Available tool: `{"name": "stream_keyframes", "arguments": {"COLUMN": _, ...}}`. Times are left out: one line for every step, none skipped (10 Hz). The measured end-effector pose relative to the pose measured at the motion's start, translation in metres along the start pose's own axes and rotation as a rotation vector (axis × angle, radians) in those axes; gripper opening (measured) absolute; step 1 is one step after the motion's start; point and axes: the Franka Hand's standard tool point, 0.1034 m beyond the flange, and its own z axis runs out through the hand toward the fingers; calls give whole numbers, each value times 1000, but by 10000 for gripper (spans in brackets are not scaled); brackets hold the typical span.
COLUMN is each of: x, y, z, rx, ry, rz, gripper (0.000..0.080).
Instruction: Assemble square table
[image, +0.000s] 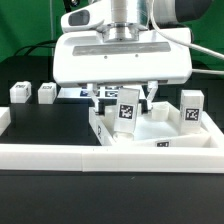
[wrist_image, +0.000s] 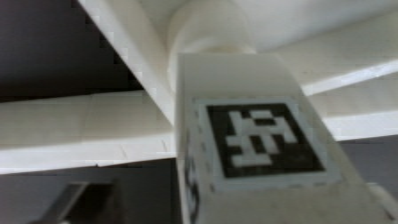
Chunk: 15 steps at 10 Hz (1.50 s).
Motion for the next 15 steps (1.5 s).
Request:
{"name": "stream_keyframes", "arguments": {"x": 0, "y": 0, "z": 0, "rx": 0, "ry": 0, "rz": 0, "gripper": 622}}
{"name": "stream_keyframes", "arguments": {"x": 0, "y": 0, "z": 0, "rx": 0, "ry": 0, "rz": 0, "gripper": 641}}
{"name": "stream_keyframes", "arguments": {"x": 0, "y": 0, "z": 0, "rx": 0, "ry": 0, "rz": 0, "gripper": 641}}
{"name": "stream_keyframes", "arguments": {"x": 0, "y": 0, "z": 0, "rx": 0, "ry": 0, "rz": 0, "gripper": 648}}
{"name": "stream_keyframes", "arguments": {"x": 0, "y": 0, "z": 0, "rx": 0, "ry": 0, "rz": 0, "gripper": 649}}
{"name": "stream_keyframes", "arguments": {"x": 0, "y": 0, "z": 0, "rx": 0, "ry": 0, "rz": 0, "gripper": 649}}
{"name": "stream_keyframes", "arguments": {"x": 0, "y": 0, "z": 0, "rx": 0, "ry": 0, "rz": 0, "gripper": 649}}
{"name": "stream_keyframes", "arguments": {"x": 0, "y": 0, "z": 0, "rx": 0, "ry": 0, "rz": 0, "gripper": 649}}
{"name": "stream_keyframes", "arguments": {"x": 0, "y": 0, "z": 0, "rx": 0, "ry": 0, "rz": 0, "gripper": 649}}
{"name": "stream_keyframes", "arguments": {"x": 0, "y": 0, "z": 0, "rx": 0, "ry": 0, "rz": 0, "gripper": 649}}
{"name": "stream_keyframes", "arguments": {"x": 0, "y": 0, "z": 0, "rx": 0, "ry": 0, "rz": 0, "gripper": 649}}
{"name": "stream_keyframes", "arguments": {"x": 0, "y": 0, "z": 0, "rx": 0, "ry": 0, "rz": 0, "gripper": 649}}
{"name": "stream_keyframes", "arguments": {"x": 0, "y": 0, "z": 0, "rx": 0, "ry": 0, "rz": 0, "gripper": 649}}
{"name": "stream_keyframes", "arguments": {"x": 0, "y": 0, "z": 0, "rx": 0, "ry": 0, "rz": 0, "gripper": 649}}
{"name": "stream_keyframes", "arguments": {"x": 0, "y": 0, "z": 0, "rx": 0, "ry": 0, "rz": 0, "gripper": 649}}
